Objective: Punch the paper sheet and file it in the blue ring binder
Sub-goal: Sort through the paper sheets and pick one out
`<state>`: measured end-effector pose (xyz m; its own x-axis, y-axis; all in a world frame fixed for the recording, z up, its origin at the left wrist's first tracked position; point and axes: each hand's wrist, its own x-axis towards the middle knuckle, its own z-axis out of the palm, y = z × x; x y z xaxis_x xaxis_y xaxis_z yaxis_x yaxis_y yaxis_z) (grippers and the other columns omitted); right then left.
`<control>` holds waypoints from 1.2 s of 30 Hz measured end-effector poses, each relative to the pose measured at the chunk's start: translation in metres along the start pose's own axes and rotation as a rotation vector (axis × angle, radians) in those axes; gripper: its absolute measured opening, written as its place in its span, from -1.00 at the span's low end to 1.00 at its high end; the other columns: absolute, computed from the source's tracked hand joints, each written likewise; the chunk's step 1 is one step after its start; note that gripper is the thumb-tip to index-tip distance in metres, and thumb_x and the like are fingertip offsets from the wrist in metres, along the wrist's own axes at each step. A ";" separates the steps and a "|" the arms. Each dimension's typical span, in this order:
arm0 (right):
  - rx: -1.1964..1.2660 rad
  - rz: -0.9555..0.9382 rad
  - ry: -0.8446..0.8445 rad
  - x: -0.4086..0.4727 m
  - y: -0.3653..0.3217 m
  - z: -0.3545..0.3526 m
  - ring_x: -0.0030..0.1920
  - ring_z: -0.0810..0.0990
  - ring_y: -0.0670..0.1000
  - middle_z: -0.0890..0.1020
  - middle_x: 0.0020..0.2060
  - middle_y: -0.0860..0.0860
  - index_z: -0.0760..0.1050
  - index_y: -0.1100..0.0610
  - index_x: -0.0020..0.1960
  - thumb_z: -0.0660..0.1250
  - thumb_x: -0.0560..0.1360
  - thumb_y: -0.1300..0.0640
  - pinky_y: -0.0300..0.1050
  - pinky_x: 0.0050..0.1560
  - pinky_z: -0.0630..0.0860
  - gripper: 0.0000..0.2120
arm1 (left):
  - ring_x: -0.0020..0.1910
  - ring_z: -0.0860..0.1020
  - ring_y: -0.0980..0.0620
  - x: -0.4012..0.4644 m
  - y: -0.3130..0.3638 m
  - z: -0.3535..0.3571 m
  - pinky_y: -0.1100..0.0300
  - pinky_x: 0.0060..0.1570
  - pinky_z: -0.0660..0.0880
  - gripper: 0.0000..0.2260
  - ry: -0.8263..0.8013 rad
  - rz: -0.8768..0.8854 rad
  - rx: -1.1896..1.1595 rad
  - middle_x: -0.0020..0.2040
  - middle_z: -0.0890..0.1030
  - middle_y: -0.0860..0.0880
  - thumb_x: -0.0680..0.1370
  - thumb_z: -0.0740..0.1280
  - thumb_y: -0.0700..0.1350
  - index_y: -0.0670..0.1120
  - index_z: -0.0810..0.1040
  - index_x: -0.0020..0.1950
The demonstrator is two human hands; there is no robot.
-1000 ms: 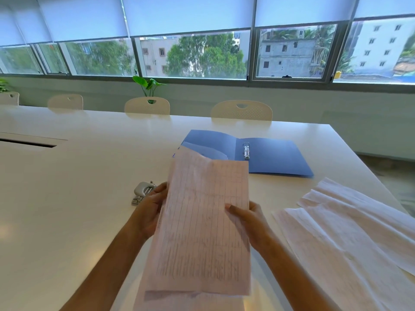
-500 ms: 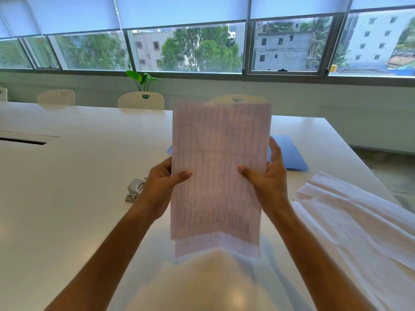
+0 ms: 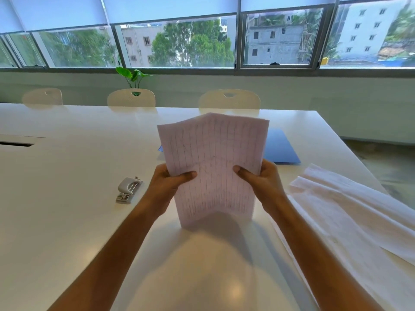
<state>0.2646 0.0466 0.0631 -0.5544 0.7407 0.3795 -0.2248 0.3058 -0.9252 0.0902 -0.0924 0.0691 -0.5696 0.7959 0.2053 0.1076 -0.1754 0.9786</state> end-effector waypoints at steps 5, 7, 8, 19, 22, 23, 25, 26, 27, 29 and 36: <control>-0.018 -0.028 -0.012 0.000 0.002 -0.001 -0.21 0.69 -0.05 0.68 -0.27 -0.17 0.56 -0.02 -0.12 0.36 0.45 0.09 -0.28 -0.27 0.60 -0.98 | -0.03 0.65 -0.14 -0.001 -0.004 0.000 -0.16 0.03 0.58 -0.82 0.032 0.009 0.049 -0.11 0.68 0.02 0.41 0.37 -0.11 -0.07 0.60 -0.01; -0.043 0.028 -0.022 0.001 0.008 -0.002 -0.23 0.69 -0.02 0.68 -0.24 -0.14 0.56 -0.02 -0.13 0.37 0.47 0.08 -0.24 -0.27 0.61 -0.98 | -0.06 0.66 -0.10 -0.001 -0.008 0.002 -0.14 0.03 0.59 -0.84 0.045 -0.012 0.062 -0.13 0.69 0.05 0.43 0.39 -0.12 -0.09 0.61 -0.01; -0.068 0.062 -0.024 0.001 0.011 -0.002 -0.23 0.69 -0.01 0.67 -0.22 -0.11 0.56 -0.02 -0.14 0.37 0.50 0.11 -0.22 -0.26 0.61 -0.95 | -0.07 0.66 -0.08 -0.001 -0.010 0.003 -0.16 0.03 0.59 -0.88 0.054 -0.024 0.073 -0.14 0.70 0.05 0.47 0.40 -0.14 -0.09 0.61 -0.01; -0.204 0.059 -0.024 0.001 0.009 -0.018 -0.21 0.70 -0.07 0.69 -0.27 -0.20 0.59 0.02 -0.11 0.31 0.53 0.05 -0.32 -0.29 0.59 -0.89 | -0.09 0.67 -0.02 -0.001 -0.013 0.007 -0.04 -0.03 0.61 -0.91 0.067 -0.030 0.112 -0.16 0.70 0.08 0.53 0.34 -0.21 -0.07 0.59 0.00; -0.241 0.038 0.023 -0.002 0.001 -0.022 -0.23 0.69 -0.06 0.68 -0.27 -0.18 0.58 -0.01 -0.16 0.31 0.54 0.05 -0.30 -0.29 0.60 -0.87 | -0.08 0.68 -0.08 -0.001 -0.012 0.010 -0.05 -0.04 0.62 -0.90 0.040 -0.042 0.095 -0.10 0.70 0.00 0.50 0.39 -0.18 -0.08 0.61 0.00; -0.271 0.035 0.047 -0.003 -0.002 -0.024 -0.24 0.69 -0.01 0.68 -0.25 -0.13 0.59 -0.01 -0.18 0.31 0.54 0.03 -0.26 -0.26 0.61 -0.85 | -0.08 0.68 -0.09 -0.001 -0.012 0.012 -0.04 -0.04 0.62 -0.91 0.038 -0.040 0.095 -0.10 0.71 -0.01 0.50 0.39 -0.20 -0.08 0.62 -0.01; -0.338 0.020 0.118 -0.004 -0.008 -0.033 -0.26 0.69 0.08 0.70 -0.24 0.05 0.61 0.11 -0.21 0.33 0.53 0.02 -0.06 -0.24 0.64 -0.78 | -0.09 0.68 -0.11 0.000 -0.013 0.017 -0.03 -0.05 0.62 -0.91 0.041 -0.031 0.083 -0.13 0.72 -0.01 0.51 0.36 -0.23 -0.09 0.64 -0.06; -0.365 0.008 0.157 -0.005 -0.012 -0.038 -0.27 0.68 0.15 0.69 -0.26 0.13 0.61 0.20 -0.22 0.35 0.52 0.03 0.05 -0.26 0.64 -0.73 | -0.09 0.68 -0.13 0.000 -0.015 0.020 -0.02 -0.04 0.62 -0.91 0.038 -0.033 0.072 -0.14 0.73 -0.02 0.52 0.35 -0.22 -0.10 0.65 -0.07; -0.383 0.002 0.198 -0.005 -0.015 -0.045 -0.32 0.66 0.16 0.68 -0.30 0.16 0.59 0.26 -0.25 0.37 0.51 0.04 0.07 -0.30 0.61 -0.70 | -0.10 0.69 -0.13 0.000 -0.016 0.024 -0.02 -0.04 0.62 -0.90 0.027 -0.039 0.066 -0.15 0.73 -0.04 0.53 0.34 -0.20 -0.12 0.65 -0.07; -0.403 -0.002 0.282 -0.006 -0.024 -0.062 -0.47 0.58 -0.03 0.61 -0.48 -0.02 0.52 0.22 -0.39 0.41 0.49 0.10 -0.12 -0.46 0.51 -0.67 | -0.13 0.69 -0.11 -0.001 -0.021 0.032 0.03 -0.06 0.63 -0.82 0.004 -0.057 0.062 -0.14 0.73 -0.08 0.56 0.29 -0.11 -0.16 0.65 -0.07; -0.356 0.012 0.484 -0.020 -0.052 -0.117 -0.45 0.58 -0.14 0.61 -0.35 0.01 0.59 0.19 -0.27 0.44 0.46 0.10 -0.14 -0.40 0.56 -0.80 | -0.08 0.65 0.01 0.004 -0.058 0.073 0.07 0.03 0.57 -0.69 0.053 -0.200 0.197 -0.07 0.70 -0.06 0.64 0.17 -0.01 -0.18 0.63 -0.01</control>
<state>0.3815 0.0861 0.1035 -0.1084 0.9081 0.4045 0.1079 0.4152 -0.9033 0.1407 -0.0368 0.0142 -0.6364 0.7712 0.0122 0.1422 0.1017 0.9846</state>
